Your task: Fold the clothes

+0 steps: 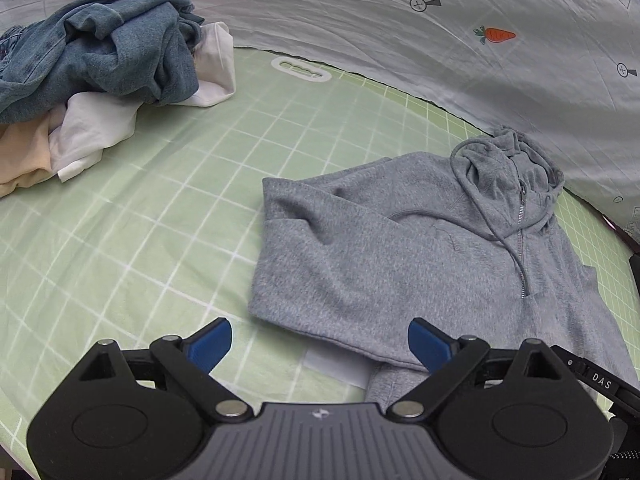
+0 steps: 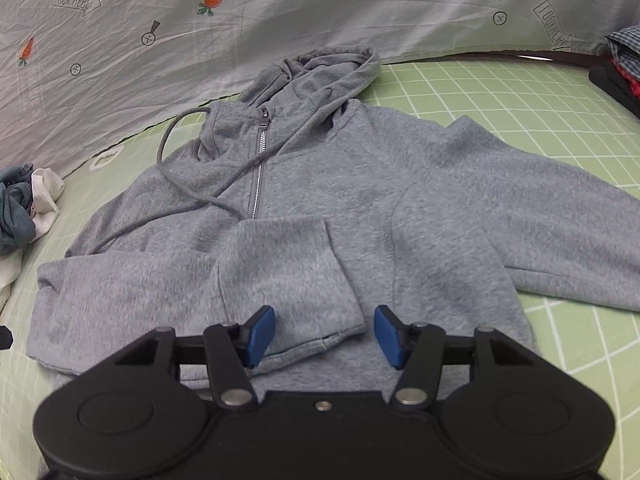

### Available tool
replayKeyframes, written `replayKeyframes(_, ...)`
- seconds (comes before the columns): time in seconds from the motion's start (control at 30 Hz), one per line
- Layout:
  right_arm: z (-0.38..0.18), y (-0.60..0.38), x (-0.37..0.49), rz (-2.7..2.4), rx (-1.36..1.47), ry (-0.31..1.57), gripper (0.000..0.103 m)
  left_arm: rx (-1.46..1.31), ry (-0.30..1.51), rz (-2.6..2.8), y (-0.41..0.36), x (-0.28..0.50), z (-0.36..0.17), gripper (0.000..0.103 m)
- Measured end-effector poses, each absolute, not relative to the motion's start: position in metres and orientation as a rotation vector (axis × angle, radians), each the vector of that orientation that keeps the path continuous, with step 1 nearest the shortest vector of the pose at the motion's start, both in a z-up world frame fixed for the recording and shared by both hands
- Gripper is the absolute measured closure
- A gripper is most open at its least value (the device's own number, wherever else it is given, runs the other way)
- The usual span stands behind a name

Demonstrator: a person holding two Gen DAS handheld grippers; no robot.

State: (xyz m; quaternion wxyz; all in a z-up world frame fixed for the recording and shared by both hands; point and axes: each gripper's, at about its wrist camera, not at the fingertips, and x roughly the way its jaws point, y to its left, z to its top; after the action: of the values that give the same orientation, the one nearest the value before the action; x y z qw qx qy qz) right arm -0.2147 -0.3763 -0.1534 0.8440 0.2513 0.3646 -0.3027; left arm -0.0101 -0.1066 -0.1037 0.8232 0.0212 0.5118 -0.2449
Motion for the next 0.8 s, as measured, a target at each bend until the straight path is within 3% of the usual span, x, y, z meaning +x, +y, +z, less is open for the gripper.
replayKeyframes(0.07,-0.157,-0.374,-0.209,-0.63,0.515,0.779,0.051,0.035,1.101,-0.508,-0.102,-0.008,-0.106,0.008)
replayKeyframes(0.13,-0.155,-0.369,-0.204,-0.603,0.453,0.795,0.085,0.027,1.109,-0.498,-0.1,-0.007,-0.109,0.008)
replayKeyframes(0.17,-0.154,-0.366,-0.202,-0.587,0.421,0.803,0.087,0.025,1.112,-0.495,-0.1,-0.008,-0.11,0.008)
replayKeyframes(0.8,-0.067,-0.418,-0.231,-0.608,0.31,0.526,0.089,0.121,1.045,-0.467,-0.142,-0.014,-0.104,0.007)
